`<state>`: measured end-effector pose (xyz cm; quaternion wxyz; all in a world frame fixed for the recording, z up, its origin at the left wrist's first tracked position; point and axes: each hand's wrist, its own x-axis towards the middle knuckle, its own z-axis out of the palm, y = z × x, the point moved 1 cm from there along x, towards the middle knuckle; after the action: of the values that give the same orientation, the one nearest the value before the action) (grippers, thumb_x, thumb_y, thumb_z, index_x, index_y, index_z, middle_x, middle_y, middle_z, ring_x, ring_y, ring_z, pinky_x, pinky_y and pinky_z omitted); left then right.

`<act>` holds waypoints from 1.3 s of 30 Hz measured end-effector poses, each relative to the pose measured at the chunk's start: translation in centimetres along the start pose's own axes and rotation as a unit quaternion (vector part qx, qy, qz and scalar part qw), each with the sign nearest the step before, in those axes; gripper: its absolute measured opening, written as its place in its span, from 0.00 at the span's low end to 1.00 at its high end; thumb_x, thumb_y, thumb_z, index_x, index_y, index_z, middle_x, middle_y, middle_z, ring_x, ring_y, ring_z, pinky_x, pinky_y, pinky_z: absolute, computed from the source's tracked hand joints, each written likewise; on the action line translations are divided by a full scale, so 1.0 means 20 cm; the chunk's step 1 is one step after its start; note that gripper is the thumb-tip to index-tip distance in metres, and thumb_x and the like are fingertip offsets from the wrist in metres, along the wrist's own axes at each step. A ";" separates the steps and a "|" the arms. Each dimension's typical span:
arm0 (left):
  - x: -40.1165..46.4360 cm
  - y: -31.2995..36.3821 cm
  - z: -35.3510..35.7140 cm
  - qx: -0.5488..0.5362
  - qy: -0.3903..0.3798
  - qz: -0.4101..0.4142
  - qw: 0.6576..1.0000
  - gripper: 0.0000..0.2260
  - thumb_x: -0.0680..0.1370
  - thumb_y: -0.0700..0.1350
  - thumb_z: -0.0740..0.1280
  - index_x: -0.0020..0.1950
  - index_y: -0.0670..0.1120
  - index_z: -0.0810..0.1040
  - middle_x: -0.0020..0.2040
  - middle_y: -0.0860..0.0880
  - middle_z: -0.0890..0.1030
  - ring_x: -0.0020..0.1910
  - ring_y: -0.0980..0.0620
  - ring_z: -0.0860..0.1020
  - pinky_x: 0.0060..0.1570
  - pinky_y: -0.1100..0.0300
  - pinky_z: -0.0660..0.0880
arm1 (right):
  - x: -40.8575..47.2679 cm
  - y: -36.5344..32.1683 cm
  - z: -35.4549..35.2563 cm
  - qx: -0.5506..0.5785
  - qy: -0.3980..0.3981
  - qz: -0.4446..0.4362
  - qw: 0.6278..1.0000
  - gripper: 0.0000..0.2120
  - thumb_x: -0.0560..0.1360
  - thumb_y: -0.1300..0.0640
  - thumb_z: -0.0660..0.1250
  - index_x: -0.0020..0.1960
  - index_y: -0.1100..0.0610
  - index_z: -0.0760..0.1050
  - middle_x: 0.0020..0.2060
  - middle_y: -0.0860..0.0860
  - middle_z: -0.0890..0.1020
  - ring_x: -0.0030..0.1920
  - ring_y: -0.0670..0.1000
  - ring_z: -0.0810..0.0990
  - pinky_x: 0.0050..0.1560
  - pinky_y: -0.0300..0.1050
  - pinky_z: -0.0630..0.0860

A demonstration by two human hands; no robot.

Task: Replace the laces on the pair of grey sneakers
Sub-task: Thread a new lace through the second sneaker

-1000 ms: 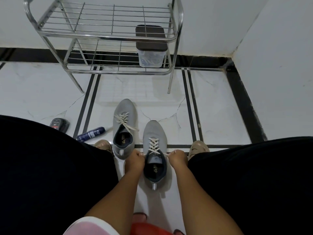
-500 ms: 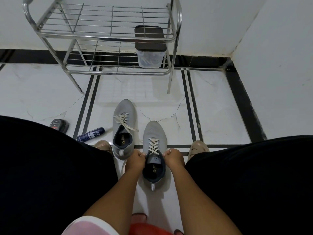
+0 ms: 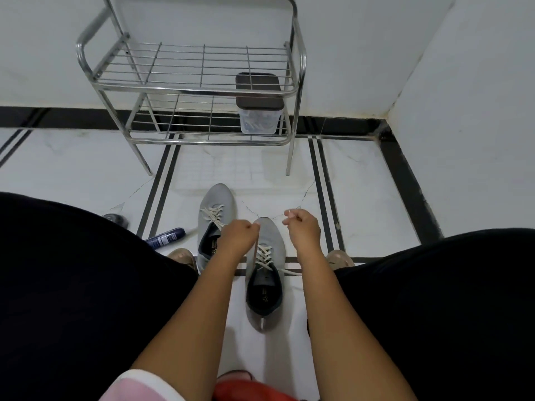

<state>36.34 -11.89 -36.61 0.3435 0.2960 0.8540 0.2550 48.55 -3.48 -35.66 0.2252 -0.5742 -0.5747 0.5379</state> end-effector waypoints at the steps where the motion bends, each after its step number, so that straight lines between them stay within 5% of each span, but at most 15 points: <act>1: -0.02 0.05 -0.04 -0.009 0.007 0.013 1.000 0.22 0.80 0.56 0.57 0.48 0.38 0.81 0.44 0.41 0.81 0.48 0.42 0.78 0.54 0.50 0.75 | -0.01 -0.05 -0.01 0.025 -0.005 -0.011 1.000 0.08 0.79 0.60 0.60 0.51 0.54 0.78 0.43 0.45 0.83 0.50 0.48 0.78 0.50 0.41 0.73; 6: -0.10 0.22 -0.21 0.005 0.035 0.086 0.996 0.20 0.79 0.57 0.59 0.44 0.41 0.79 0.34 0.50 0.76 0.41 0.46 0.77 0.47 0.53 0.74 | -0.06 -0.28 -0.08 0.034 -0.034 -0.101 0.994 0.02 0.78 0.54 0.65 0.48 0.50 0.76 0.42 0.45 0.85 0.47 0.44 0.80 0.52 0.41 0.74; 13: -0.24 0.34 -0.33 0.052 0.120 0.178 0.975 0.11 0.76 0.53 0.69 0.42 0.47 0.75 0.35 0.55 0.76 0.37 0.55 0.73 0.33 0.61 0.66 | -0.16 -0.43 -0.16 -0.013 -0.059 -0.181 0.982 0.01 0.75 0.59 0.70 0.46 0.55 0.80 0.41 0.48 0.82 0.43 0.45 0.79 0.43 0.34 0.73; 21: -0.26 0.34 -0.31 -0.105 0.132 0.168 0.971 0.06 0.74 0.45 0.72 0.44 0.43 0.81 0.40 0.49 0.82 0.40 0.52 0.78 0.42 0.60 0.72 | -0.18 -0.45 -0.19 -0.057 -0.058 -0.187 0.979 0.02 0.73 0.57 0.72 0.45 0.55 0.81 0.41 0.50 0.83 0.44 0.48 0.81 0.44 0.38 0.75; 28: -0.27 0.35 -0.29 -0.133 0.116 0.181 0.967 0.04 0.75 0.44 0.72 0.45 0.44 0.83 0.38 0.54 0.80 0.35 0.63 0.75 0.33 0.72 0.66 | -0.18 -0.45 -0.20 -0.035 -0.088 -0.188 0.978 0.00 0.72 0.58 0.73 0.43 0.54 0.82 0.40 0.50 0.85 0.47 0.50 0.83 0.53 0.46 0.78; 33: -0.27 0.35 -0.28 -0.113 0.125 0.195 0.966 0.05 0.74 0.45 0.72 0.45 0.44 0.84 0.37 0.54 0.81 0.34 0.63 0.75 0.31 0.74 0.66 | -0.19 -0.45 -0.19 -0.024 -0.107 -0.189 0.976 0.01 0.72 0.58 0.73 0.44 0.55 0.83 0.39 0.49 0.85 0.45 0.46 0.81 0.47 0.41 0.75; 39: -0.27 0.35 -0.29 -0.097 0.132 0.205 0.965 0.05 0.74 0.44 0.72 0.46 0.44 0.85 0.41 0.50 0.84 0.41 0.54 0.79 0.42 0.61 0.74 | -0.21 -0.45 -0.19 -0.014 -0.121 -0.188 0.975 0.04 0.74 0.59 0.72 0.47 0.58 0.83 0.41 0.51 0.84 0.43 0.44 0.80 0.46 0.38 0.73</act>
<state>37.67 -12.03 -26.07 0.1956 0.3935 0.7842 0.4382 49.16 -3.66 -25.00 0.2432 -0.3899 -0.7030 0.5428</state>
